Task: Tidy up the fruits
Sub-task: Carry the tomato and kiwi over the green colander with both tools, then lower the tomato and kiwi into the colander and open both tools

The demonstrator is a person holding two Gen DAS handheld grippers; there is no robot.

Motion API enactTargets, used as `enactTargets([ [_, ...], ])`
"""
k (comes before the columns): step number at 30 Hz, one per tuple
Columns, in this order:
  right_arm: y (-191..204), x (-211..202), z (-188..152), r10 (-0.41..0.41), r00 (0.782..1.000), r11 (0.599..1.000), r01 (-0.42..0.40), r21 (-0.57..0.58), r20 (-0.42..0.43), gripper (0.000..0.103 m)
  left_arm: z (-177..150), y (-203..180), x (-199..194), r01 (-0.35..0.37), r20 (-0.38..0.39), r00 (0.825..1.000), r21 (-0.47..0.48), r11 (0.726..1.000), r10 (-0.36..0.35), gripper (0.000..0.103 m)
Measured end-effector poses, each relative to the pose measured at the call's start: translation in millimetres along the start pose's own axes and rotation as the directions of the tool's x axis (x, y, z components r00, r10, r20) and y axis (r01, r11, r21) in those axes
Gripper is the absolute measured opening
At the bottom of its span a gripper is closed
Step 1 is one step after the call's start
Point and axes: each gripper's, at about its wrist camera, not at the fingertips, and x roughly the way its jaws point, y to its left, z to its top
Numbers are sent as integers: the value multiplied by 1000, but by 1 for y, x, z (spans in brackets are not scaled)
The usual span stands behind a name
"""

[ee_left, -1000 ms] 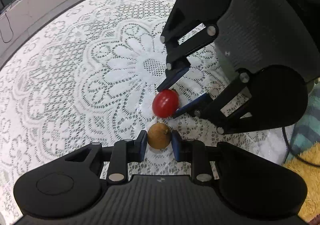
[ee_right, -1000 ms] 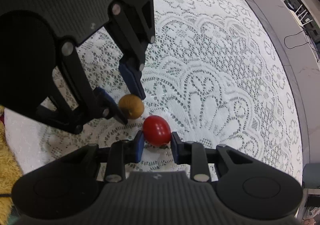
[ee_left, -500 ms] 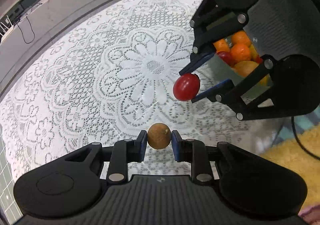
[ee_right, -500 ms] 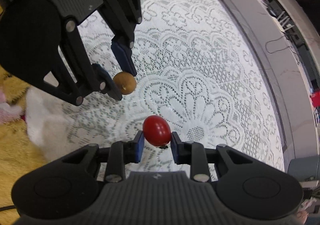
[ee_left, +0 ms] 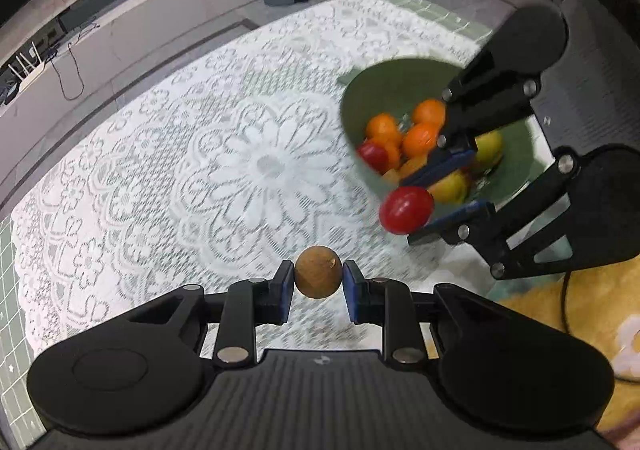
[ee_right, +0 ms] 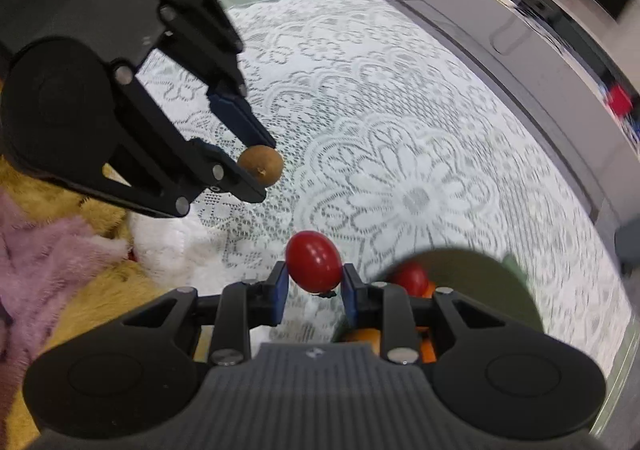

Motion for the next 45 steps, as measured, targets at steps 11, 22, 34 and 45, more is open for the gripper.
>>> enactTargets([
  [11, -31, -31, -64, -65, 998, 985, 62, 162, 12, 25, 32, -46, 2, 88, 89, 992, 29, 996, -90, 29],
  [22, -71, -25, -90, -146, 988, 964, 154, 218, -54, 25, 64, -69, 43, 107, 55, 993, 26, 994, -108, 29],
  [34, -119, 11, -79, -137, 989, 969, 147, 198, -63, 25, 87, -62, 87, 135, -7, 991, 33, 990, -135, 29],
  [45, -141, 40, -72, -89, 994, 976, 99, 194, -61, 25, 93, -59, 110, 127, -48, 991, 49, 991, -124, 29],
])
